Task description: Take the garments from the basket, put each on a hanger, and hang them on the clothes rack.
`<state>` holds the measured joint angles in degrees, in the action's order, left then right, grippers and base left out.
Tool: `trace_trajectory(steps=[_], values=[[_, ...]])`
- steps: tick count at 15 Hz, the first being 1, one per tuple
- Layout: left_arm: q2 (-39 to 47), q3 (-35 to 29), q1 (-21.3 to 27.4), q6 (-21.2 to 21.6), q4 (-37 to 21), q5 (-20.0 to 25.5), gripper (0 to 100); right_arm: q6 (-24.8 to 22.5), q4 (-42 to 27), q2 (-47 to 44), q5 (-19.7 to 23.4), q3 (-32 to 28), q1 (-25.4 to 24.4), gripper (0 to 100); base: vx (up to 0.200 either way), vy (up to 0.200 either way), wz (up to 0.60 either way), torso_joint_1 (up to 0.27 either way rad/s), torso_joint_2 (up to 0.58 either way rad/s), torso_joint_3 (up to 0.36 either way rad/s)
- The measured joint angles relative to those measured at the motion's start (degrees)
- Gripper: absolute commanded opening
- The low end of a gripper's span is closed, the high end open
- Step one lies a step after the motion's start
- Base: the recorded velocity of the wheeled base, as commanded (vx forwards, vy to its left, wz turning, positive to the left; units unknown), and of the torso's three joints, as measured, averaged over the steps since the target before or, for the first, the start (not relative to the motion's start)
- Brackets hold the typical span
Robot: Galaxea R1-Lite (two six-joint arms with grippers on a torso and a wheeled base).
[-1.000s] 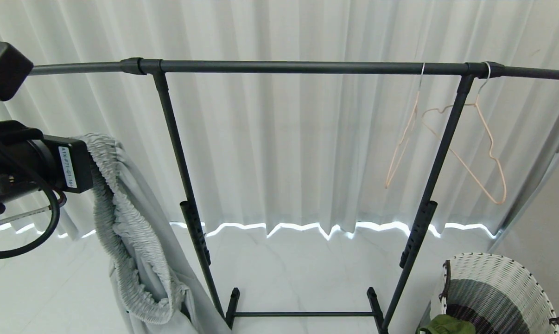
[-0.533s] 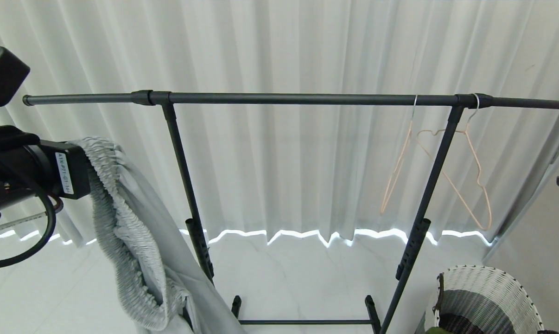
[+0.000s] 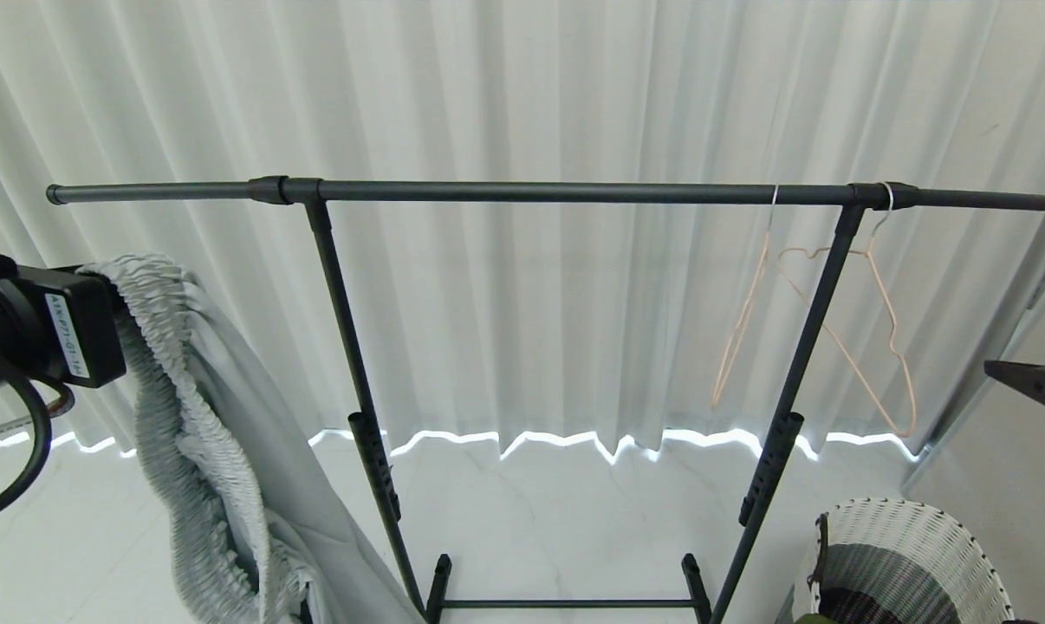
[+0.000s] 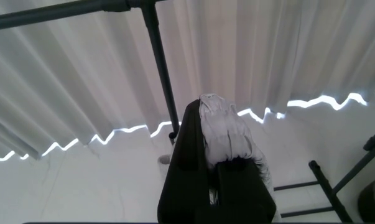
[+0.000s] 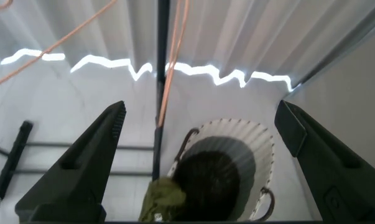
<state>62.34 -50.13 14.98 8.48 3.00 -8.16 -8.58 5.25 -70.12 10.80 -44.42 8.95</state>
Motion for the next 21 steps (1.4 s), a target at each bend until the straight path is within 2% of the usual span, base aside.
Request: trace_trajectory(steps=[7, 12, 16, 21], values=[[0.8, 0.9, 0.1, 0.0, -0.1, 0.0, 0, 0.2, 0.2, -2.6, 0.0, 0.2, -0.9, 100, 0.200, 0.000, 0.00, 0.004, 0.00, -0.001], [0.8, 1.8, 0.1, 0.0, 0.0, 0.0, 0, 0.8, 1.2, -5.3, -0.1, 0.1, -0.8, 100, 0.000, 0.000, 0.00, 0.000, 0.00, 0.000], [0.5, 2.5, 0.1, 0.0, 0.0, 0.0, 0, 3.4, 5.8, -9.5, -0.2, 0.1, -0.8, 100, 0.000, 0.000, 0.00, 0.000, 0.00, 0.000], [0.0, 3.1, 0.1, 0.4, 0.0, 0.0, 0, 8.1, 6.3, -14.0, -0.4, 0.2, -1.5, 100, 0.000, 0.000, 0.00, 0.000, 0.00, 0.000]])
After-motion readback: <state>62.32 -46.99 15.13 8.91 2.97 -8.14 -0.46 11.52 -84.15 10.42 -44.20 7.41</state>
